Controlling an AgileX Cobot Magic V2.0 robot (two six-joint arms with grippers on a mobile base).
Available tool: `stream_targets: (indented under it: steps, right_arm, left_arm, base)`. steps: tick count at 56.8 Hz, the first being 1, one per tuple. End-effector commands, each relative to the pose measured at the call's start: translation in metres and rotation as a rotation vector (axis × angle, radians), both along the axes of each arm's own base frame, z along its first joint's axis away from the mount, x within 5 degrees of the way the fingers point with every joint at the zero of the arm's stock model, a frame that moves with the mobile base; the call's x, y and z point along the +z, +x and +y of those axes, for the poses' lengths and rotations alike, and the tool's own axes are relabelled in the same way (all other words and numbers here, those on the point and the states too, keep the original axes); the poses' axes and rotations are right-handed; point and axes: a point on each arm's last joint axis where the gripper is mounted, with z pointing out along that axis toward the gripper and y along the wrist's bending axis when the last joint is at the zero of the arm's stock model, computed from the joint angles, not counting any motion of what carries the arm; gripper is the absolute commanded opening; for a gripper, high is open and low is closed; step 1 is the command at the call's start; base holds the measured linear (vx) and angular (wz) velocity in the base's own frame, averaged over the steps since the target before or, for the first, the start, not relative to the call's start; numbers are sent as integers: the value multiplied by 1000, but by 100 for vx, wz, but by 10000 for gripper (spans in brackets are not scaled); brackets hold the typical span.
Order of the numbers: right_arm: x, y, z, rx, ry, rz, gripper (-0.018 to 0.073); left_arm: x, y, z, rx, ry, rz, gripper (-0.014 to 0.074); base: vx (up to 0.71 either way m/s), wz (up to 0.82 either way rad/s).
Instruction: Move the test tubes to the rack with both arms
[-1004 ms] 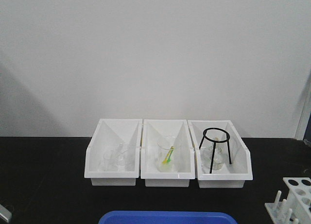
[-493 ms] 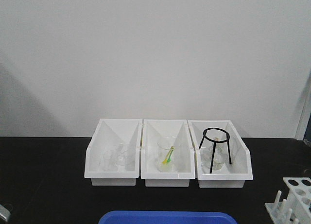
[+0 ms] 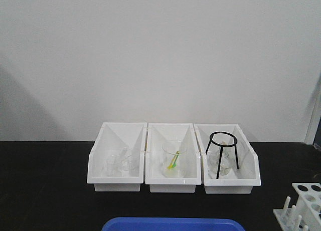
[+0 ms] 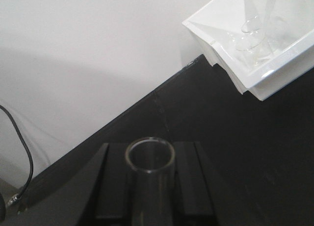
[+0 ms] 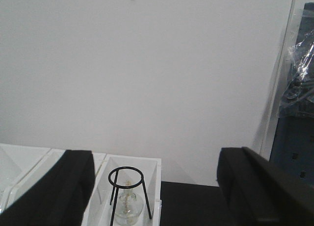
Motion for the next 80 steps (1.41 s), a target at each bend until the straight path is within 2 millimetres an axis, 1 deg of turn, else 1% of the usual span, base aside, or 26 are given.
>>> stream_targets:
  steps: [1,3,4,10,11,12,16,21,26,32,37,42,47,53,55,59,66,73,80]
  right_arm:
    - [18,-3,1,12,-14,-108,565]
    - [18,-3,1,12,-14,-108,565]
    - [18,-3,1,12,-14,-108,565]
    - [18,-3,1,12,-14,-108,565]
    - [18,-3,1,12,-14,-108,565]
    - [18,-3,1,11,-13,-105,565]
    - [17,-3,1,9,-8,-92,565]
    - [13,-2,0,0,-6,-53,565]
    - [6,6,-1,-9,-8,10,565]
    - [-2,19,1,-2,14,69,565]
    - [-9,31,8,40,47,106,565]
    - [-16,44,23,113,37,137,565]
    - [-24,56,43,207,9,159,565]
    - [-35,67,74,338,-26,169,565]
    - [-40,70,88,396,-45,171,565]
    - [-46,73,109,481,-69,155,565]
    - [-55,72,139,605,-78,132,565]
    - [-60,66,163,705,-73,112,565]
    - [-59,55,182,795,-36,76,565]
  left_arm:
    - [39,1,0,10,-60,-100,-22]
    - [46,0,0,15,-88,-87,-22]
    - [53,0,0,16,-102,-98,-22]
    - [81,-3,0,30,-211,-104,-22]
    - [87,-3,0,31,-225,-115,-22]
    - [109,-6,0,35,-295,-143,-22]
    - [124,-8,0,38,-350,-157,-22]
    - [137,-8,0,42,-398,-151,-22]
    - [149,-9,-6,14,-408,-149,-22]
    - [155,-11,-20,-54,-414,-152,-22]
    - [157,-13,-33,-120,-424,-154,-22]
    - [156,-15,-46,-181,-430,-138,-22]
    - [153,-17,-61,-248,-441,-112,-22]
    - [150,-20,-80,-324,-471,-77,-22]
    - [150,-23,-87,-355,-480,-67,-22]
    - [149,-27,-98,-406,-503,-49,-22]
    - [150,-37,-112,-476,-562,-22,-22]
    - [153,-44,-122,-527,-627,-4,-22]
    - [154,-50,-130,-571,-645,2,-22]
  base:
    - [0,0]
    - [0,0]
    - [0,0]
    - [0,0]
    - [0,0]
    - [0,0]
    - [0,0]
    - [0,0]
    - [0,0]
    - [0,0]
    - [0,0]
    - [0,0]
    - [0,0]
    - [0,0]
    - [0,0]
    - [0,0]
    - [0,0]
    - [0,0]
    - [0,0]
